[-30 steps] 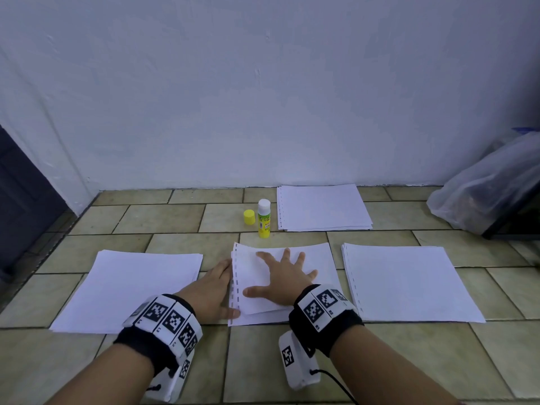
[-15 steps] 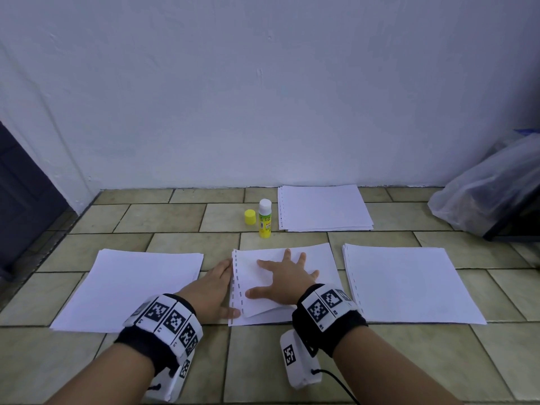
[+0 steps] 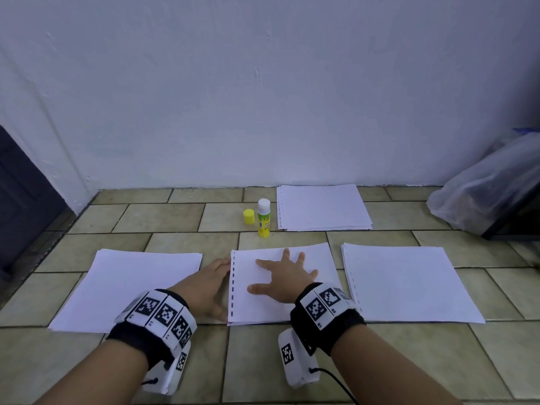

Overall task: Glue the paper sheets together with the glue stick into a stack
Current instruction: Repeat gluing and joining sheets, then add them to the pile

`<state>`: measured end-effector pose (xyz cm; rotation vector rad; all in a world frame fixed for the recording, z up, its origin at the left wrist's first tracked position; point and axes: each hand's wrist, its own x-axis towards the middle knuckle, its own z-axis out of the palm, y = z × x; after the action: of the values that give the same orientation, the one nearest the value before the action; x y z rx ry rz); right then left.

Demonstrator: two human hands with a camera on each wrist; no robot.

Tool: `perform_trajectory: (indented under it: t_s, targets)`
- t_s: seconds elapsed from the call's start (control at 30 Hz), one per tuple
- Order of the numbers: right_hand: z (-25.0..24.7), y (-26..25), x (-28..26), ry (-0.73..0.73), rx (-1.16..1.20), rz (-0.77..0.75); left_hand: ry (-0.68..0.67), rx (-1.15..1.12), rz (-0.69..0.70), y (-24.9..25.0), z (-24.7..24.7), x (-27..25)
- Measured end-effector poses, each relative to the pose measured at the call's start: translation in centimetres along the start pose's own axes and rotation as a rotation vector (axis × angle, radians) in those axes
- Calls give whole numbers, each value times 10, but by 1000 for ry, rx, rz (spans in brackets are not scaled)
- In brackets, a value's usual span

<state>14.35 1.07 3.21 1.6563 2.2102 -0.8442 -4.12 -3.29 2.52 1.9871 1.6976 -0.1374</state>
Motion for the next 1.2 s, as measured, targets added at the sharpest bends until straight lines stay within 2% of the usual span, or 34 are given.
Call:
perform_trajectory:
  t_s: [0.4,0.57,0.83,1.03,1.2]
  targets:
    - [4,0,-2,10,-61,-38,-42,-47,-47,-5,-9,2]
    - [5,-2,-1,10,-81,-22,17,-91,-76,4,-14,1]
    - [10,-5,2,-54,-145,21,10,324,-98,28,-11,11]
    - [7,-7,0,-47,-175,15,-36,353,-142,28,-11,11]
    - [3,-11,8,-22,-34,17,-39,369,-153,29,-10,11]
